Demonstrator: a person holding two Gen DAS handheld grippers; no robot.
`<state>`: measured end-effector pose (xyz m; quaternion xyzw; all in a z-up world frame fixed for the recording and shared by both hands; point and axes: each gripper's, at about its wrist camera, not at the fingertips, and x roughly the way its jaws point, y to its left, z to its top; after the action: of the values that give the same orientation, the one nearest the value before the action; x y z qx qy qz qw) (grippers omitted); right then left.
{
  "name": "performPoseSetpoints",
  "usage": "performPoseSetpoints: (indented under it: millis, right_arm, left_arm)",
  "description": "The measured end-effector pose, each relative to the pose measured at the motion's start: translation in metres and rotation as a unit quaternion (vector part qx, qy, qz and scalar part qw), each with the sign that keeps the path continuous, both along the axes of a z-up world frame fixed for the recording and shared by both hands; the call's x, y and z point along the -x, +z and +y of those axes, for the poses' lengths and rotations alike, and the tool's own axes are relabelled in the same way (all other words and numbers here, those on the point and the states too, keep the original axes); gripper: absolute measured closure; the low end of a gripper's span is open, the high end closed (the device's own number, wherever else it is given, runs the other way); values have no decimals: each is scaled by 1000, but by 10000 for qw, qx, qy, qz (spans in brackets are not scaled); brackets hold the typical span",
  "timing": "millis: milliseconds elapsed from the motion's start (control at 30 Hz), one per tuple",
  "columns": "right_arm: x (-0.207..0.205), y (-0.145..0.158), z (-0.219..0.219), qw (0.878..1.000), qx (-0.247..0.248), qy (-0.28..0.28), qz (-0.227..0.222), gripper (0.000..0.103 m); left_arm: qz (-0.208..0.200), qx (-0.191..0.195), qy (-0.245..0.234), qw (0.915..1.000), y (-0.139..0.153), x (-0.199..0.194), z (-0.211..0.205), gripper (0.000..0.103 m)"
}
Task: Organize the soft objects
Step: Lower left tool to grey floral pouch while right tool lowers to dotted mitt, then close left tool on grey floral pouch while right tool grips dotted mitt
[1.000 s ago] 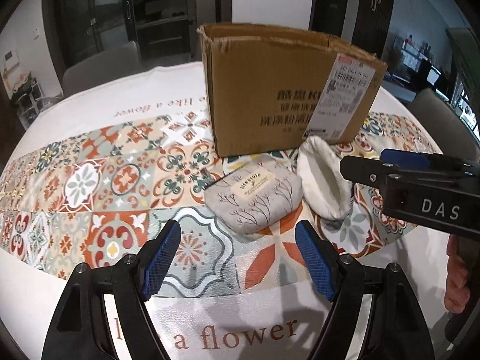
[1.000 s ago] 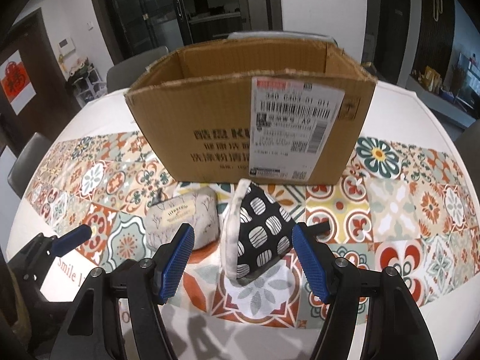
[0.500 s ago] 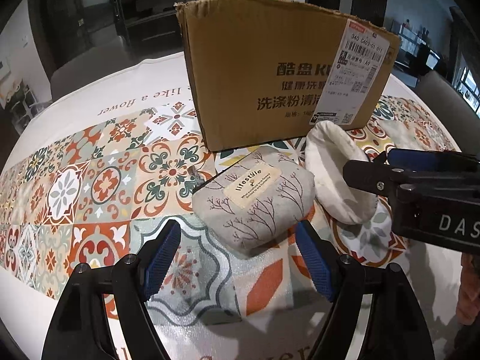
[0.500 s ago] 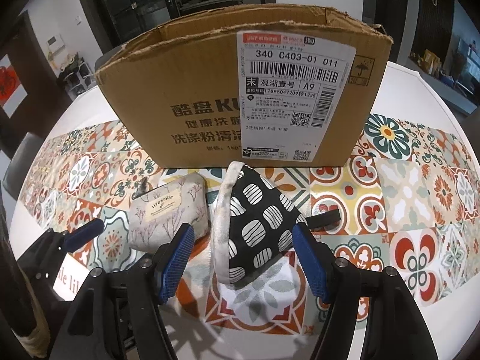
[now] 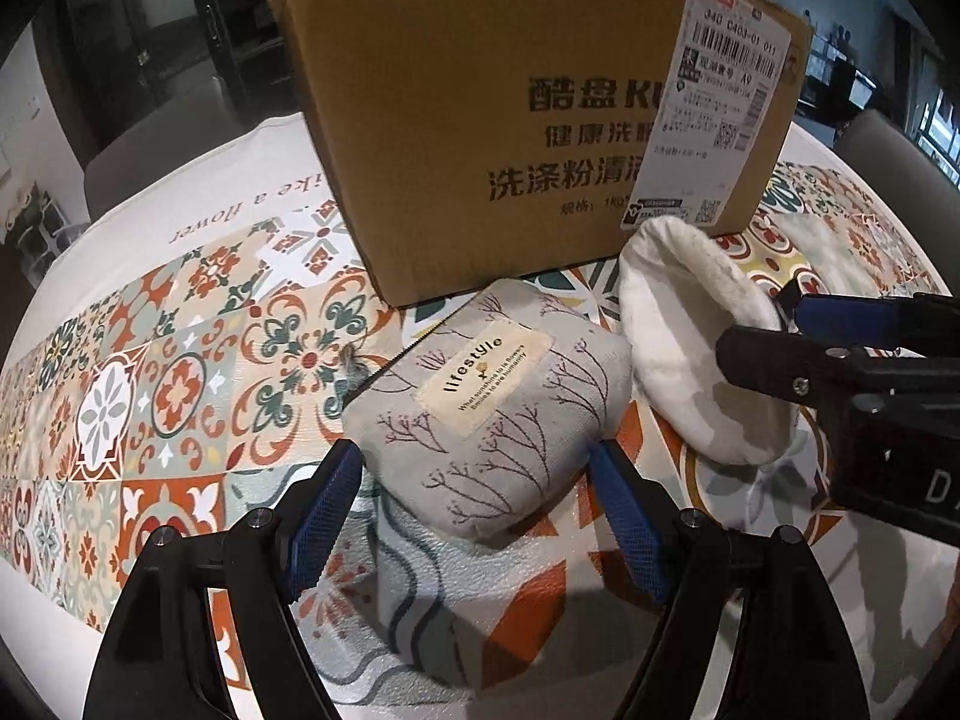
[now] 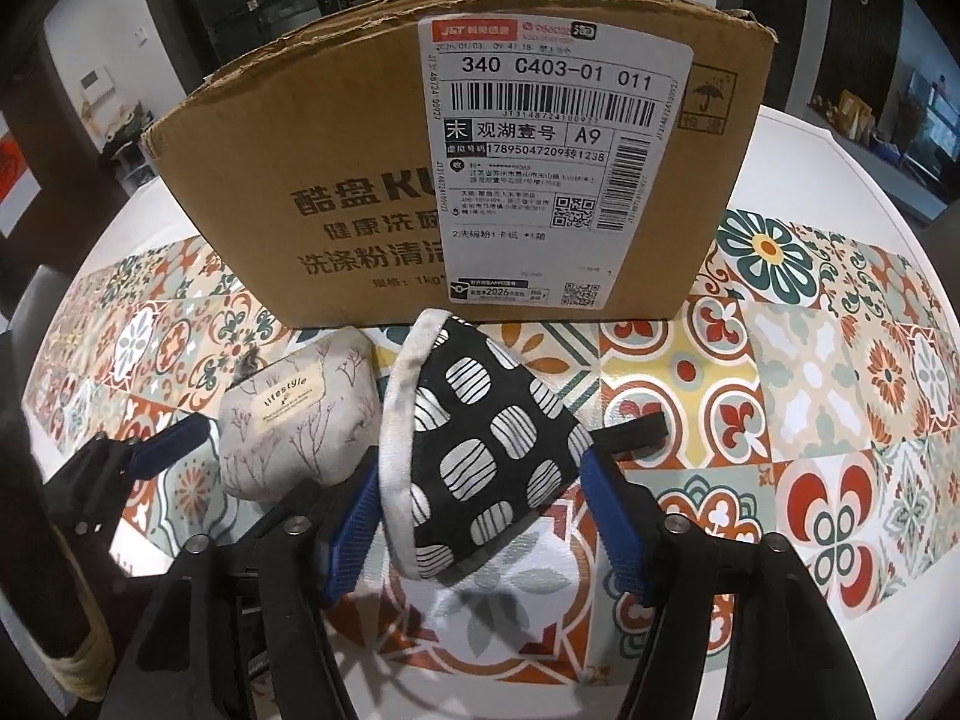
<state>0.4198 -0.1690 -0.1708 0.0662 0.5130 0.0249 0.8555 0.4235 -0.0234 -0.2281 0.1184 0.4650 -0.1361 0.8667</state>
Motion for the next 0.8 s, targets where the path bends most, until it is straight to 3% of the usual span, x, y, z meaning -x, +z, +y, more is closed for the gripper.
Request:
performPoseSetpoints:
  millis: [67,233,467,800]
  right_arm:
    - [0,0,0,10000,13,19,8,50]
    - [2,-3,1,10000,-7,80,40,65]
    - [5,0,3,9999,26,141,-16,77]
    - [14,7,-2,9999,-2,119,-105,84]
  left_arm:
    - [33,-32,-3,10000,-3,-2,-2,25]
    - [9,0,10,10000,-1,-3,-2,39]
    - [-10,61,117,9999,2,-5,0,75]
    - [30,265,228,9994,12,6,1,83]
